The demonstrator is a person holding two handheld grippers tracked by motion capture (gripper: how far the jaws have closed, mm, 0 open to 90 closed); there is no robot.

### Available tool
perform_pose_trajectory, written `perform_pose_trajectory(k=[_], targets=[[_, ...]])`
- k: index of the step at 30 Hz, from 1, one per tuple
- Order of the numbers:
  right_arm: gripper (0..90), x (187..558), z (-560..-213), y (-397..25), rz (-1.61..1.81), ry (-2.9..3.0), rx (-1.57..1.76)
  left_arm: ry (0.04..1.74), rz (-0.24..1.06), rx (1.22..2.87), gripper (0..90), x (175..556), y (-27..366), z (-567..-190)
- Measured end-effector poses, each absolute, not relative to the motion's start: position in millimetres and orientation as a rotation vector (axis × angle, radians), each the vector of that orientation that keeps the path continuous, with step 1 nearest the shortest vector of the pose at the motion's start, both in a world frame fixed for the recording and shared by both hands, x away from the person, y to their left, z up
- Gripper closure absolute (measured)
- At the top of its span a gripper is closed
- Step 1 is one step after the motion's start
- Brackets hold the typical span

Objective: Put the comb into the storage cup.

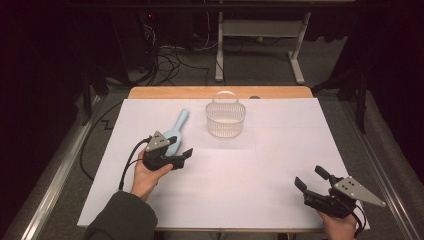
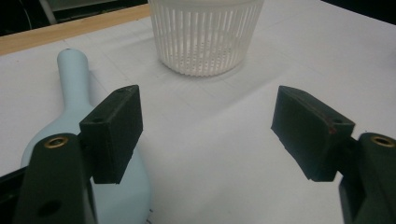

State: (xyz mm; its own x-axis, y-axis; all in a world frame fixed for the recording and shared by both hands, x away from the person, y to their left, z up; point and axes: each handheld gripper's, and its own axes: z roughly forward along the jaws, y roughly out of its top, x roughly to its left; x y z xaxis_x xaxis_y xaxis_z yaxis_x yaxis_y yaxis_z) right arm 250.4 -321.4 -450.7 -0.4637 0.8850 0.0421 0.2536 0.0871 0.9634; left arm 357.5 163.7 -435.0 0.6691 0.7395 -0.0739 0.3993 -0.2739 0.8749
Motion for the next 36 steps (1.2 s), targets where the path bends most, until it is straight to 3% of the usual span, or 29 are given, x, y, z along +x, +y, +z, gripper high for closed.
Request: perform_pose_trajectory(k=[36], targets=[[19.2,251,-451,-322,1.405,1.79,1.123,0.912,0.45,2.047,29.5,411,146,-406]])
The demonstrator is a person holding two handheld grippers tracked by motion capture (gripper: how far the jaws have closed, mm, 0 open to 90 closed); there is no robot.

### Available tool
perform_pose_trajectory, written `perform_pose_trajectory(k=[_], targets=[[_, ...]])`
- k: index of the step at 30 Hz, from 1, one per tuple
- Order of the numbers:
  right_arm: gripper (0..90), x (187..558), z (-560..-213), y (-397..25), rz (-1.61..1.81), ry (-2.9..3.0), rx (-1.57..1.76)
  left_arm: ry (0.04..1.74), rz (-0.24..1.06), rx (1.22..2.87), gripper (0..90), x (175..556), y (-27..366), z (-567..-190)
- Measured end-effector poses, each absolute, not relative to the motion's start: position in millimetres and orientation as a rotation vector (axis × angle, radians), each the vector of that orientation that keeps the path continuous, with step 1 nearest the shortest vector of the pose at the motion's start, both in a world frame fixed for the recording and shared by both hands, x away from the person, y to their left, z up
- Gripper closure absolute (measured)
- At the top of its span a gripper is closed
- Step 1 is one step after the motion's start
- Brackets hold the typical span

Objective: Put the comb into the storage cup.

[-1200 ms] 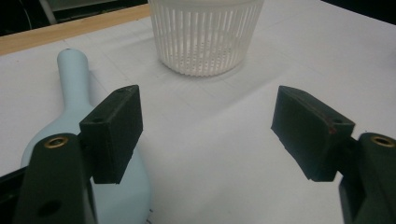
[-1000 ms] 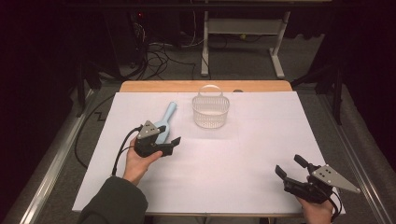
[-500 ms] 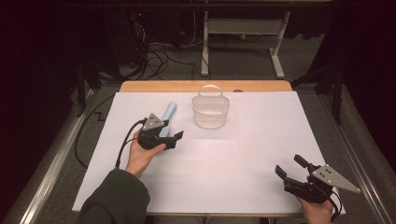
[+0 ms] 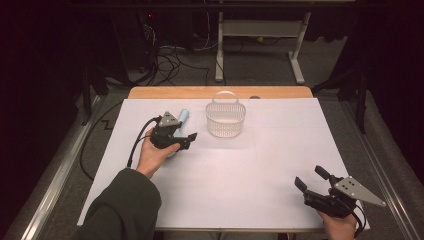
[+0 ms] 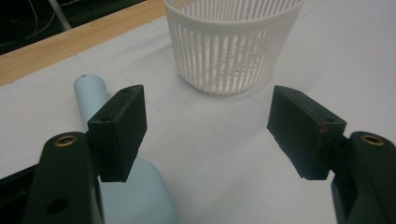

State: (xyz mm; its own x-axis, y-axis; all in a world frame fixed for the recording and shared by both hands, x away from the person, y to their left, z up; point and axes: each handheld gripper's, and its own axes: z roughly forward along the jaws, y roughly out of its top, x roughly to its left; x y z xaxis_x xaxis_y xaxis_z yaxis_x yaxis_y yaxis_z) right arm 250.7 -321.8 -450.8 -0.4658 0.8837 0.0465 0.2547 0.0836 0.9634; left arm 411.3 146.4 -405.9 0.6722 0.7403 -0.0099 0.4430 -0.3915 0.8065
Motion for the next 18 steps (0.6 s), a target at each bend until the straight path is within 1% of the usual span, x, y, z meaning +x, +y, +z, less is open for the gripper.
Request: perform_pose_trajectory(k=[11,15,18], targets=[[19.2,251,-451,-322,1.406,1.791,1.124,0.939,0.424,2.139,34.1,436,145,-395],[19.2,251,-451,-322,1.405,1.79,1.127,0.938,0.414,2.183,38.4,445,142,-391],[19.2,251,-451,-322,1.404,1.791,1.126,0.939,0.41,2.22,40.0,452,138,-391]])
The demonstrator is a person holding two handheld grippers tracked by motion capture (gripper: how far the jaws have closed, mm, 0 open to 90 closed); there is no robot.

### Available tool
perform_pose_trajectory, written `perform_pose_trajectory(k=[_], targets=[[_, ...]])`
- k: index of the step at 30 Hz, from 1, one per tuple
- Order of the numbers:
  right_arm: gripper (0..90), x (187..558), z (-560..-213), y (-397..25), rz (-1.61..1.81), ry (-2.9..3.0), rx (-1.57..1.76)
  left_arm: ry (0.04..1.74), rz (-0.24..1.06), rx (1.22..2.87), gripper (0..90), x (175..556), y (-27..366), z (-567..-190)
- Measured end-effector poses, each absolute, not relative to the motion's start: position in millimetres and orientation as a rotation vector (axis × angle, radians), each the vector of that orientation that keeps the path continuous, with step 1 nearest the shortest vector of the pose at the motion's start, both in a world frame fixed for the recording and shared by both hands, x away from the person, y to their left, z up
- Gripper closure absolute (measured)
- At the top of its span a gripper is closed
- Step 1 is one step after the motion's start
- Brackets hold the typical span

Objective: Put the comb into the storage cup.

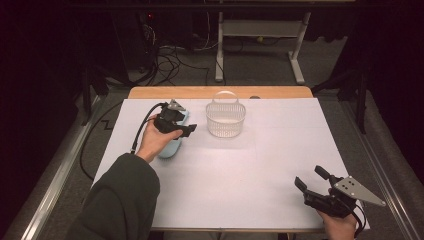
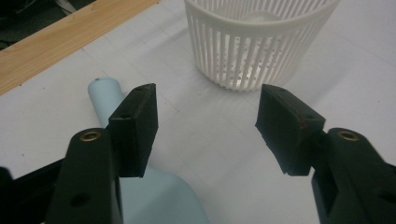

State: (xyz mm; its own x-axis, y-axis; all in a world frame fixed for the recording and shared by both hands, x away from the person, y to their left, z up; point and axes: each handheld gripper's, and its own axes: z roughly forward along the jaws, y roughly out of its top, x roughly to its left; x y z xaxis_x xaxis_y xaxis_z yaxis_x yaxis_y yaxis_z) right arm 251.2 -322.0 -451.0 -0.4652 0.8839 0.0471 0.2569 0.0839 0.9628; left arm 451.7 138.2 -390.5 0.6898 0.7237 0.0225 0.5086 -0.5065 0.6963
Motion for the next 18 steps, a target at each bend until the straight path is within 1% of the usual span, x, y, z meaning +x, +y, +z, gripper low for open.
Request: perform_pose_trajectory(k=[10,11,12,18], targets=[[19.3,252,-452,-322,1.406,1.793,1.129,0.974,0.362,2.287,50.6,476,133,-398],[19.3,252,-452,-322,1.407,1.794,1.128,0.976,0.357,2.295,54.1,479,132,-397],[19.3,252,-452,-322,1.407,1.794,1.128,0.978,0.348,2.295,54.1,481,132,-397],[19.4,253,-452,-322,1.408,1.796,1.128,1.005,0.346,2.329,64.5,495,128,-397]])
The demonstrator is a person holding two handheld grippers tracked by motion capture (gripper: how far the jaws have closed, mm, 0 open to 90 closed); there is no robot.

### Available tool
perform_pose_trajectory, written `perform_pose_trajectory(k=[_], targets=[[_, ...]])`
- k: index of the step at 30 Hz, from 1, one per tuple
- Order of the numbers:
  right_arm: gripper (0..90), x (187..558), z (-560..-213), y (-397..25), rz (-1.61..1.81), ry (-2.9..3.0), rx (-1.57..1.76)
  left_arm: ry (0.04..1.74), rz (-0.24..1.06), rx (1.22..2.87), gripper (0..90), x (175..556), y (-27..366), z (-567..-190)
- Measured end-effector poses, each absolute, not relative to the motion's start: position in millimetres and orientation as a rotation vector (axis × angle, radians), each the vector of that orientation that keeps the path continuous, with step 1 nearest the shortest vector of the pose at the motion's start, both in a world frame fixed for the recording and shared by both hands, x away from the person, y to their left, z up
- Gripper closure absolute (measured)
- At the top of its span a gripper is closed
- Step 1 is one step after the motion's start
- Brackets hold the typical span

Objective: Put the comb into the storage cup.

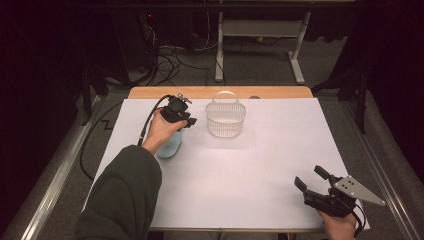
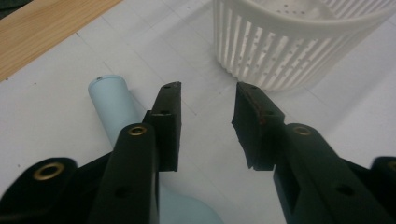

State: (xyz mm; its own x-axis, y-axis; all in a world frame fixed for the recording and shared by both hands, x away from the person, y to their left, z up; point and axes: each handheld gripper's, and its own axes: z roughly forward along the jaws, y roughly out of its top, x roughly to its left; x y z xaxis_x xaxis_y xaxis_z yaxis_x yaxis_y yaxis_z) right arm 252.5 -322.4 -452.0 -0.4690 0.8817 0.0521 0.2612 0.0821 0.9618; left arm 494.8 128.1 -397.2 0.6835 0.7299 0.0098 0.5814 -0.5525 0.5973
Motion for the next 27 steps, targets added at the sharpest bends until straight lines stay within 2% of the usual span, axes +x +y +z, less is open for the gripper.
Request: perform_pose_trajectory(k=[5,14,19,27], targets=[[19.4,253,-452,-322,1.411,1.799,1.128,1.041,0.314,2.359,75.4,506,128,-403],[19.4,253,-452,-322,1.411,1.805,1.129,1.108,0.302,2.394,85.6,523,126,-414],[19.4,253,-452,-322,1.412,1.804,1.129,1.139,0.316,2.409,89.8,528,127,-421],[19.4,254,-452,-322,1.411,1.807,1.13,1.183,0.317,2.409,90.0,533,132,-428]])
